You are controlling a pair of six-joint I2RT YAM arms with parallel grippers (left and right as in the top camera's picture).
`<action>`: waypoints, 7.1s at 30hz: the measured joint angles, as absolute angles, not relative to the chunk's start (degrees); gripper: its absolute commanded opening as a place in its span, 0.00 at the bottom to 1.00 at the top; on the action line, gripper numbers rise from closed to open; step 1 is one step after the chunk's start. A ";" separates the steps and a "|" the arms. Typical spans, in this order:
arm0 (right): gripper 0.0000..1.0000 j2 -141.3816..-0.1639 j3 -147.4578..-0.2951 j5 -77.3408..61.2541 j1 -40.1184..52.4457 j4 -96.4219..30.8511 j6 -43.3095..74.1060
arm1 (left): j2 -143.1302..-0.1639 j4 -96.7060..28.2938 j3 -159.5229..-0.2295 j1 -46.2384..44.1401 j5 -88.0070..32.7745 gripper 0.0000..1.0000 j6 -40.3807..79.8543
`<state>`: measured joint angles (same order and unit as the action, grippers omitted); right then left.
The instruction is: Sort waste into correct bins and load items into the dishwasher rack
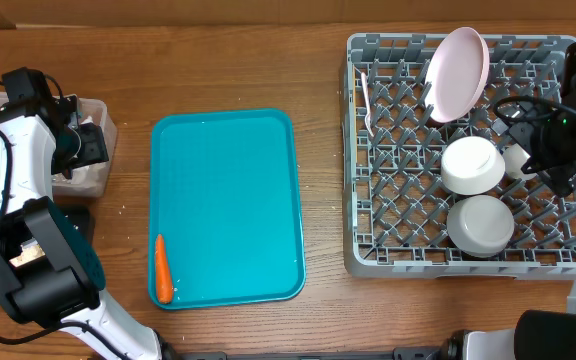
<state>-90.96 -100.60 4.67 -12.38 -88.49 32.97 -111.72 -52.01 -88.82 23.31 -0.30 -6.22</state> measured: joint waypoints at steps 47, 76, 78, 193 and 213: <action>1.00 -90.96 -100.60 4.67 -12.38 -88.49 32.97 | -111.72 -41.89 -88.79 17.69 -0.75 0.06 -8.97; 1.00 -90.96 -100.60 4.69 -12.38 -88.51 32.97 | -111.72 -37.74 -88.75 16.47 -4.58 0.14 -16.82; 1.00 -90.96 -100.60 4.67 -12.38 -88.51 32.97 | -111.72 -37.67 -88.75 16.47 -4.69 0.37 -17.21; 1.00 -90.96 -100.57 4.67 -12.38 -88.51 32.99 | -93.08 -33.95 -48.58 23.75 12.71 0.45 -3.55; 1.00 -90.96 -100.57 4.67 -12.38 -88.51 32.97 | -93.10 -32.69 -48.45 23.77 16.23 0.04 -4.45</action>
<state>-90.96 -100.57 4.67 -12.38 -88.51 32.97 -93.10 -32.69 -48.45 23.77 16.23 -4.45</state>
